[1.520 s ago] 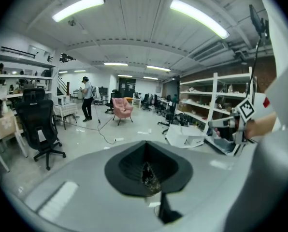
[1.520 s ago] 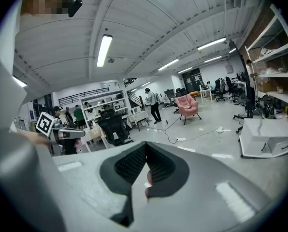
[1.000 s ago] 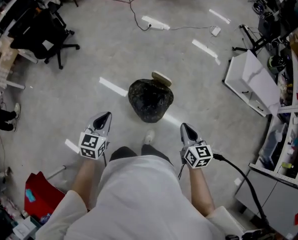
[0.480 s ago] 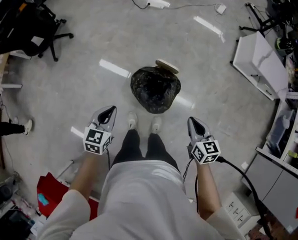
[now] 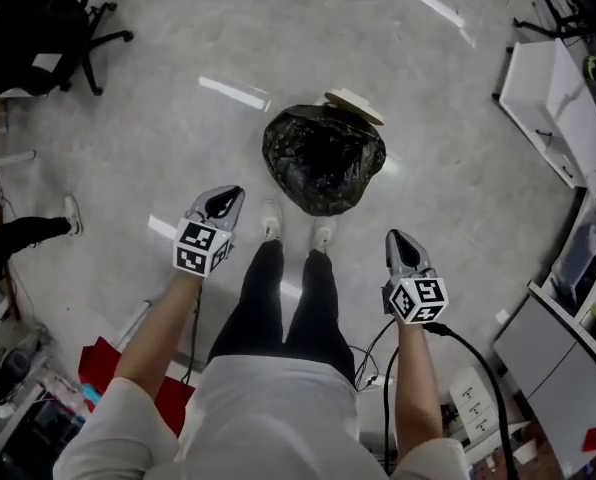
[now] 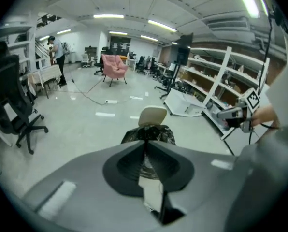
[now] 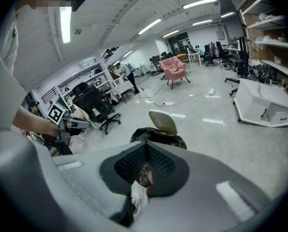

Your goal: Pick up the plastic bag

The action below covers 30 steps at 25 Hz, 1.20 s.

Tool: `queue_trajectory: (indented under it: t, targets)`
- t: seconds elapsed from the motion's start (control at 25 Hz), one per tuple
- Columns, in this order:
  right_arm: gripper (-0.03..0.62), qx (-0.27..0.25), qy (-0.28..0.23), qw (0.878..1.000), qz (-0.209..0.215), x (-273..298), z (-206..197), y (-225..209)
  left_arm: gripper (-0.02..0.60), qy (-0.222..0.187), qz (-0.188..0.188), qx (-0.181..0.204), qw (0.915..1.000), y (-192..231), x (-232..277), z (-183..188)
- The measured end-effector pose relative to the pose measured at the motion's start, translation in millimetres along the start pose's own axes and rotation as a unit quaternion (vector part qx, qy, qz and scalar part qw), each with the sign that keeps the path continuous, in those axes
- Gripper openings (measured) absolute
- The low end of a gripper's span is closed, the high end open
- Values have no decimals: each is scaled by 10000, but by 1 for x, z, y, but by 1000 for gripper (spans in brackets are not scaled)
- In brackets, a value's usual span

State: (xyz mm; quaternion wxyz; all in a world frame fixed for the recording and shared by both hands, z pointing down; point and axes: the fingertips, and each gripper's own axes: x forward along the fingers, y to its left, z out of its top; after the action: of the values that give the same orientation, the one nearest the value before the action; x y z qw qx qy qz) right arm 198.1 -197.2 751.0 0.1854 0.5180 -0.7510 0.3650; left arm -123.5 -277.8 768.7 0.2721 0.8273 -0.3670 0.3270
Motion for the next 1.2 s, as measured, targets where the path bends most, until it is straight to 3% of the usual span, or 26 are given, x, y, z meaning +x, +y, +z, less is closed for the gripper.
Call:
queue_trajectory:
  t: [0.16,0.4,0.6,0.76,0.96,1.08,1.12,1.2]
  targets:
    - [31,252,193,9995,-61,52,-36,-28,57,341,-53,-542,9979,29,66,-38]
    - [78,744,525,9958,-82,123,-100,-73,67,829,2,-992,9916,66,155,-93]
    - [122,945,784,9924,70,187,-153,-108,145,1028,5,-1491,9835,101,224,-131]
    - [197,1327,899,9868,209,218,-189,-125,266,981,-359,-1994,9743,106,256,-150]
    - [356,1917,951,9754,536,251,-217,-141,377,844,-993,-2548,9582,98,285,-163]
    - [365,2008,1060,9702,848,265,-227,-141,377,851,-1330,-2829,9461,91,300,-174]
    - [345,1973,1090,9699,926,268,-228,-140,369,852,-1304,-2853,9457,91,304,-177]
    - [207,1848,1080,9723,937,273,-225,-141,191,804,-1018,-2735,9531,100,308,-178]
